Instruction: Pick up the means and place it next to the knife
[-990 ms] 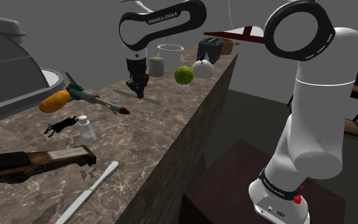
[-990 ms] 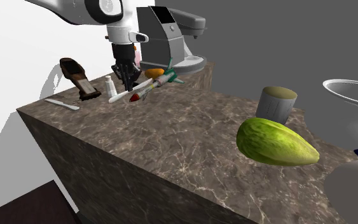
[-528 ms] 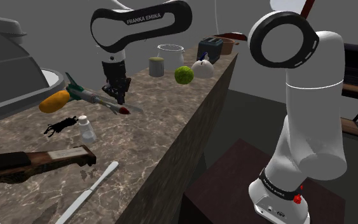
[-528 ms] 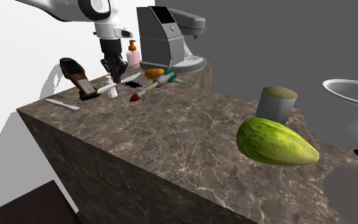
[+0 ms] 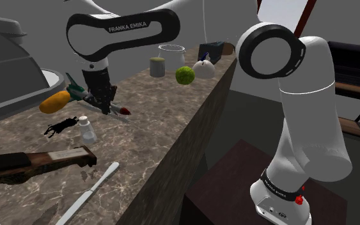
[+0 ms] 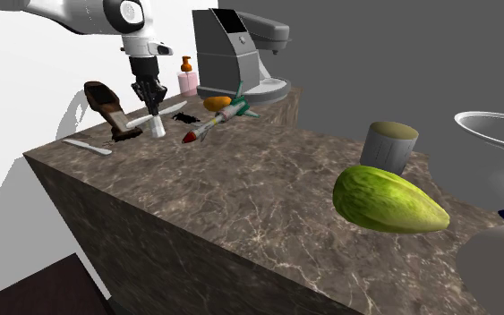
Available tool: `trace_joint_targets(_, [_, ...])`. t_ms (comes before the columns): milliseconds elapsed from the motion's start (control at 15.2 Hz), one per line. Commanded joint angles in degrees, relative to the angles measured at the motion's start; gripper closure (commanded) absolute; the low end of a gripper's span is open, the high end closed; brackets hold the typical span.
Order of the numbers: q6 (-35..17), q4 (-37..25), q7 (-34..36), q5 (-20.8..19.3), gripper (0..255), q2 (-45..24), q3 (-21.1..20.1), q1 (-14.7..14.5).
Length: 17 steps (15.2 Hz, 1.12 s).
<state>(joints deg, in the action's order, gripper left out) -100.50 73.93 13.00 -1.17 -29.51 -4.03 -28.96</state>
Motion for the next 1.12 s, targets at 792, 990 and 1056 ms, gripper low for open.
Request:
trace_joint_targets(792, [-9.61,7.68,0.07,-0.14,255,-1.92,0.1,0.05])
trace_joint_targets(990, [-10.27,8.12,0.07,-0.16,255,-2.14,0.11,0.05])
trace_joint_targets(1056, [-10.27,8.12,0.07,-0.16,255,-2.14,0.11,0.05])
